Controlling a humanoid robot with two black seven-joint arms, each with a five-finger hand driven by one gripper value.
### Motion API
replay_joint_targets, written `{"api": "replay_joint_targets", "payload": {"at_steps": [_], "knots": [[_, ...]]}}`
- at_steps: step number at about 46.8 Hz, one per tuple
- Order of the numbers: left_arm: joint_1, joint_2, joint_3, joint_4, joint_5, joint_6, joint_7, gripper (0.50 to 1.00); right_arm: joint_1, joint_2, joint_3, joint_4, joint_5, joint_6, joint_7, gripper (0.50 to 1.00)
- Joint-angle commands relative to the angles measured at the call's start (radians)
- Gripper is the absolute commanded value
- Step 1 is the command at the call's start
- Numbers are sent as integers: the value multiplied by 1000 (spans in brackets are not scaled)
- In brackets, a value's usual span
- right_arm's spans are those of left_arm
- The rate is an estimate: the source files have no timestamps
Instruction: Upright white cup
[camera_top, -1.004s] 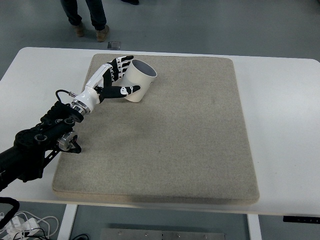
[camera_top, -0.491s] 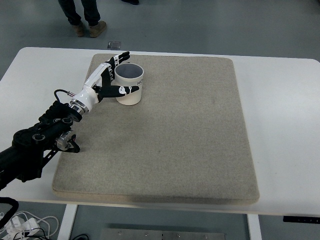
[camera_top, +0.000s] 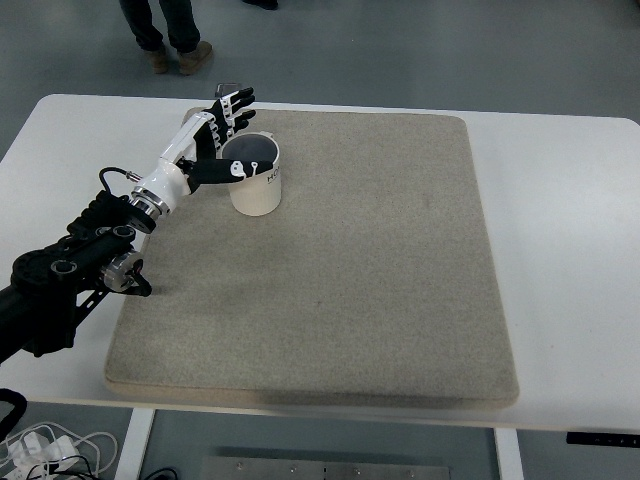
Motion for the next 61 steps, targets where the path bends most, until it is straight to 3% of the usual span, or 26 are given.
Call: {"api": "replay_joint_targets", "payload": {"at_steps": [1, 8, 15, 30, 40, 50, 61], "knots": [[-1, 7, -14, -13, -3, -1, 0, 994, 0, 0, 0, 0, 0, 0, 0, 952], [-17, 10, -48, -26, -11, -1, 0, 994, 0, 0, 0, 0, 0, 0, 0, 952], [-93, 12, -54, -7, -78, -1, 0, 994, 0, 0, 0, 0, 0, 1, 0, 952], [-225, -3, -40, 143, -276, -8, 0, 996, 0, 0, 0, 0, 0, 0, 0, 952], [-261, -51, -42, 220, -426, -10, 0, 994, 0, 0, 0, 0, 0, 0, 0, 952], [-262, -56, -51, 225, -604, -8, 0, 996, 0, 0, 0, 0, 0, 1, 0, 952], [-256, -56, -46, 297, -729, -13, 293, 996, 0, 0, 0, 0, 0, 0, 0, 952]]}}
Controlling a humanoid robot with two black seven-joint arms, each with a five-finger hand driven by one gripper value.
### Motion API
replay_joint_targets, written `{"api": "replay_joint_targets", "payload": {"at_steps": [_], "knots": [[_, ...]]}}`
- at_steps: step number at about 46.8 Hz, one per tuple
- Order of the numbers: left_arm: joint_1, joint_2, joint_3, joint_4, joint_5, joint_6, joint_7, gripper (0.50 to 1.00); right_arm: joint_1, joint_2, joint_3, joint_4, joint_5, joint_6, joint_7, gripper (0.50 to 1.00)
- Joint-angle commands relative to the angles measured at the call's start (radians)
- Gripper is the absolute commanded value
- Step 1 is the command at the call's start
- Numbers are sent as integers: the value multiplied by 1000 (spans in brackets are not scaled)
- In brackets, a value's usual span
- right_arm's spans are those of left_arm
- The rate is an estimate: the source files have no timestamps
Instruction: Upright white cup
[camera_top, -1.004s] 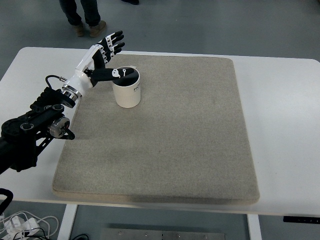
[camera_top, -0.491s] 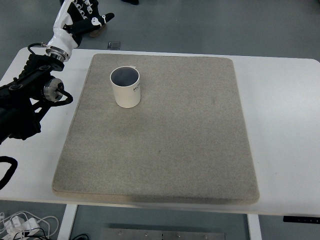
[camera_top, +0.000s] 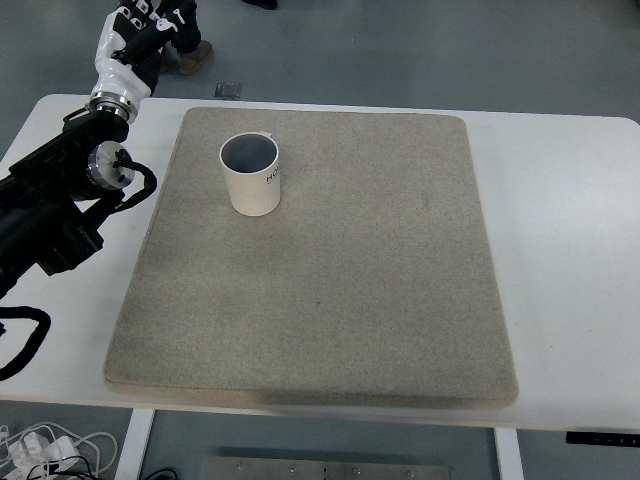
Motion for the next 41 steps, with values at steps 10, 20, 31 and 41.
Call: {"api": "replay_joint_targets", "payload": {"at_steps": [10, 20, 31, 41], "knots": [[5, -38, -37, 161, -91, -130, 241, 996, 0, 0, 1, 0, 0, 0, 0, 952], [8, -40, -56, 172, -195, -163, 245, 996, -2, 0, -1, 0, 2, 1, 0, 952], [12, -58, -59, 181, -251, -196, 245, 996, -5, 0, 7, 0, 11, 4, 1, 952], [12, -77, -59, 181, -251, -194, 244, 996, -2, 0, 10, 0, 12, 7, 0, 952]]}}
